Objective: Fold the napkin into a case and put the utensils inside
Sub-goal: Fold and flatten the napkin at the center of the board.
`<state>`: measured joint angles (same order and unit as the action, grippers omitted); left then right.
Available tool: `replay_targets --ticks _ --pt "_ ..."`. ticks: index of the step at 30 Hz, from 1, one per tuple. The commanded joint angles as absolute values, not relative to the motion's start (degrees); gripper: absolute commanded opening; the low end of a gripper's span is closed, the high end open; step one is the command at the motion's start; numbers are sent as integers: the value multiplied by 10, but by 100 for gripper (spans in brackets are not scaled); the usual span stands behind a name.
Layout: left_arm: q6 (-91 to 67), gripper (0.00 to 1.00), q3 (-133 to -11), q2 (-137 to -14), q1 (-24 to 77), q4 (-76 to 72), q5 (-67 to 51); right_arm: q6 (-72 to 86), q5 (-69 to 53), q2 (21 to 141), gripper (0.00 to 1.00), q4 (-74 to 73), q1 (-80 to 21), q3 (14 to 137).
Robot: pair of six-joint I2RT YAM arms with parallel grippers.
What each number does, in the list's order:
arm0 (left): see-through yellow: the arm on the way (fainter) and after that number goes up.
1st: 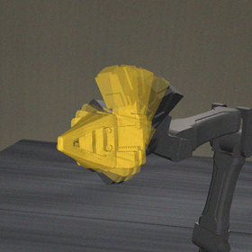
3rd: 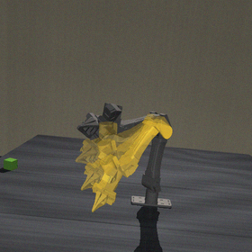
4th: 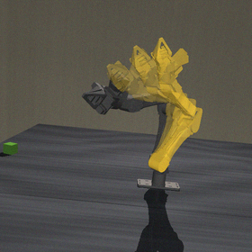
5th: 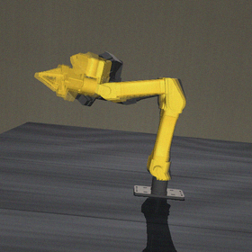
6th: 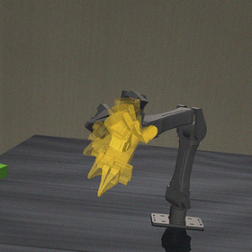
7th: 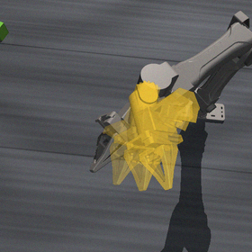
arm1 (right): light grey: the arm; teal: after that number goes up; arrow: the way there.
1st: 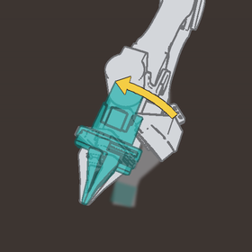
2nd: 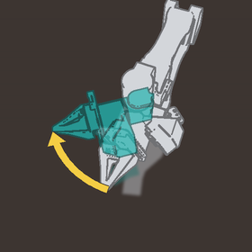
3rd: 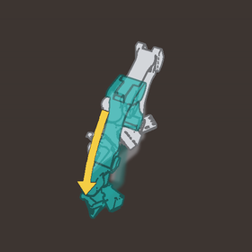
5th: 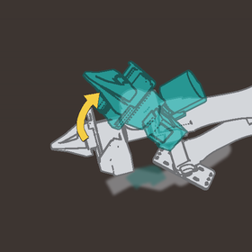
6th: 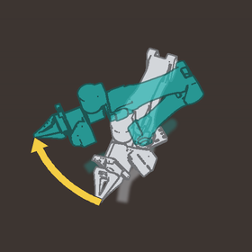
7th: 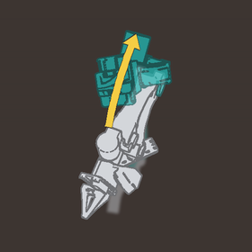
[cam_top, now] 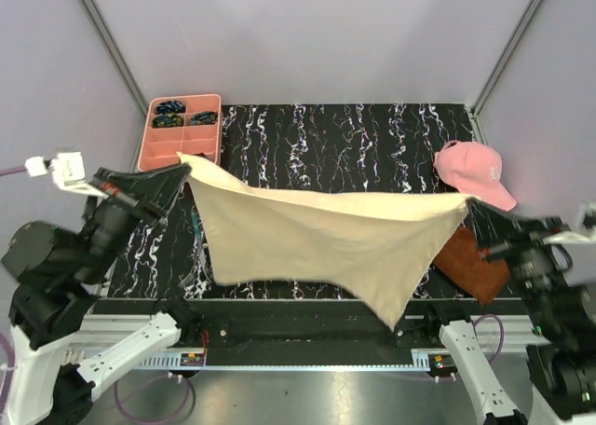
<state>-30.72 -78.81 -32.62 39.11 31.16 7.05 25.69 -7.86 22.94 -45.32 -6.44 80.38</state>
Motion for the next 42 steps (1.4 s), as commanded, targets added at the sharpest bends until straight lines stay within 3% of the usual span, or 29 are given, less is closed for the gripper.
replay_targets --ticks 1,5,10,16,25,32,42 --pt "-309 0 -795 -426 391 325 162 261 20 354 0 -477 -65 784" --pt "-331 0 -802 -537 384 349 271 260 38 472 0 -432 -64 757" --pt "-373 0 -798 -673 268 339 196 255 59 578 0 -346 -63 720" --pt "-364 0 -782 -814 204 274 186 237 48 732 0 -208 -47 692" --pt "-336 0 -821 -967 152 176 114 221 -34 990 0 -134 -21 803" --pt "-330 0 -945 -1063 142 206 73 226 -55 1074 0 -144 -12 895" --pt "-316 0 -1015 -1137 115 206 49 222 -87 1165 0 -164 -3 1004"
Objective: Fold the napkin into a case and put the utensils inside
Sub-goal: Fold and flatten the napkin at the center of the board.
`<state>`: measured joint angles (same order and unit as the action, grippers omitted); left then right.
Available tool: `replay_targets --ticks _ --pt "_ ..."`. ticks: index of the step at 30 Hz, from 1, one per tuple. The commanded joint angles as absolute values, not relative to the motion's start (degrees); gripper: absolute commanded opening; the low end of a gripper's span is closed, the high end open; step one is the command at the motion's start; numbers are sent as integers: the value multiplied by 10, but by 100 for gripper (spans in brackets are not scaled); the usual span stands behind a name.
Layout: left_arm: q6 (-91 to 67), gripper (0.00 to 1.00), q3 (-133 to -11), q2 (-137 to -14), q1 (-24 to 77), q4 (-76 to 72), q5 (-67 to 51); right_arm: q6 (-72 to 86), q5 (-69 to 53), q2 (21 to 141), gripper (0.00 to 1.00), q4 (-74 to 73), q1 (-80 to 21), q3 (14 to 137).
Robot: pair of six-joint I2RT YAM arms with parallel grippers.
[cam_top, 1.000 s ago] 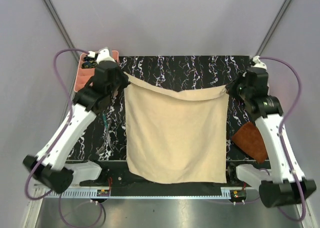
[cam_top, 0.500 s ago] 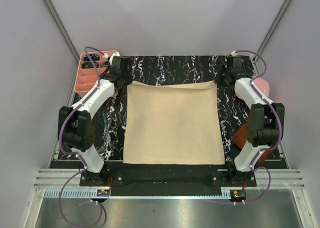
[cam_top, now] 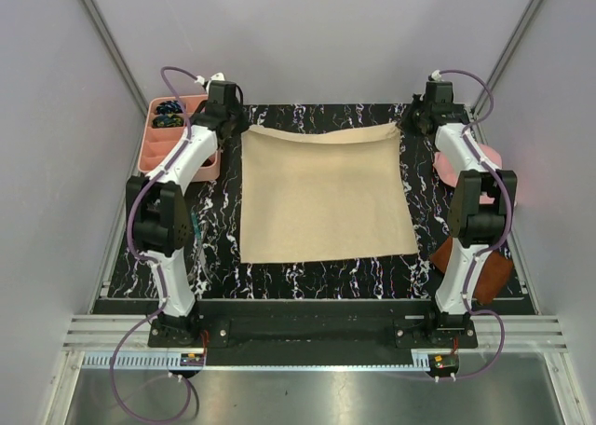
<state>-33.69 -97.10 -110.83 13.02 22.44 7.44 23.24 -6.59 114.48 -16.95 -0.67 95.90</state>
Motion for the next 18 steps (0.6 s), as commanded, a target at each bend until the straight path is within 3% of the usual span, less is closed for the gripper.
replay_targets --ticks 1,9,15,18 --pt "-315 0 -1033 -1143 114 215 45 222 -92 1171 0 -170 -4 1009" --pt "-388 0 -934 -1073 126 308 4 259 -120 1121 0 -284 -4 953" --pt "-446 0 -702 -934 145 313 -15 255 -94 1000 0 -334 -4 780" --pt "-441 0 -646 -903 146 311 -51 246 -81 948 0 -332 -4 680"
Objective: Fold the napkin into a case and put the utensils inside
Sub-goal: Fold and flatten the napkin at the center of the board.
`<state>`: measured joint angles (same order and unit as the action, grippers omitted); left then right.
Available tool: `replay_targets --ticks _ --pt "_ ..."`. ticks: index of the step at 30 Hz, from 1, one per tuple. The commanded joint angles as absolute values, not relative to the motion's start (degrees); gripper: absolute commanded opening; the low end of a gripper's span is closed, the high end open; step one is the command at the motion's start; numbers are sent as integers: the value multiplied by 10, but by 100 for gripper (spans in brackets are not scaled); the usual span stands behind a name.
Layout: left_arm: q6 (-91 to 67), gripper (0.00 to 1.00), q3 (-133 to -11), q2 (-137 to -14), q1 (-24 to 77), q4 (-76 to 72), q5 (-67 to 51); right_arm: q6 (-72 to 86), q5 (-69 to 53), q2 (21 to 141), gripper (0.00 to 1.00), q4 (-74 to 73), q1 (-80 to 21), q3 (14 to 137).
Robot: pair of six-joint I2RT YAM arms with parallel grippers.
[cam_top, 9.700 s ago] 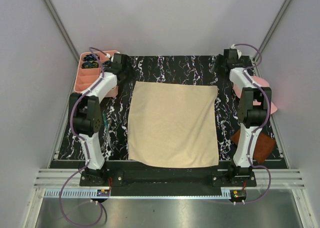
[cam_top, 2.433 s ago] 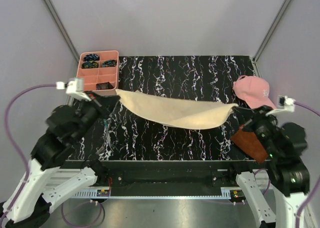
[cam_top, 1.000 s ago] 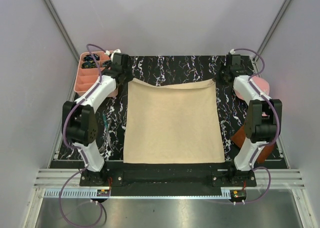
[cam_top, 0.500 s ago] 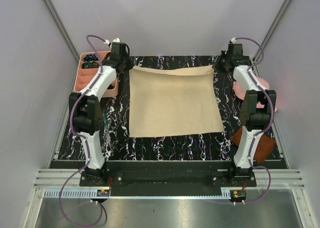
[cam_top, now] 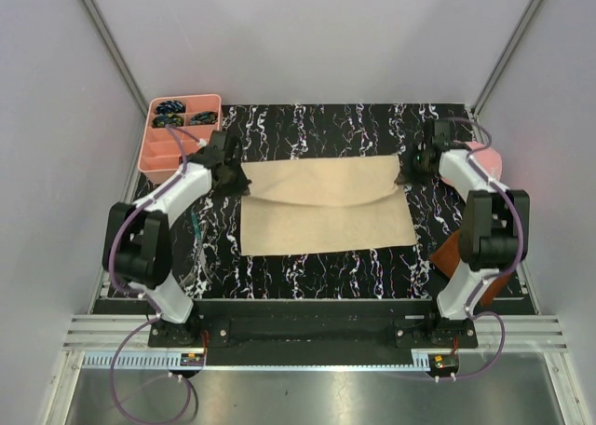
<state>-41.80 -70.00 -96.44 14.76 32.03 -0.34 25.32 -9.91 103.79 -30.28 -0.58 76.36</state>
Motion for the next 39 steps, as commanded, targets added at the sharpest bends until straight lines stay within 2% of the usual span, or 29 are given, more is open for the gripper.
replay_targets --ticks 1,12,19,26,39 --pt "-441 0 -636 -895 146 310 -60 238 -74 938 0 -332 -4 666" --pt "-439 0 -525 -824 180 309 -42 239 -33 882 0 -345 -4 574" --pt "-431 0 -496 -777 184 319 -26 244 -20 864 0 -353 -4 563" --pt "-437 0 -454 -754 185 322 -30 252 -4 830 0 -374 -4 541" --pt "-454 0 -417 -748 216 313 -25 282 21 838 0 -382 -4 510"
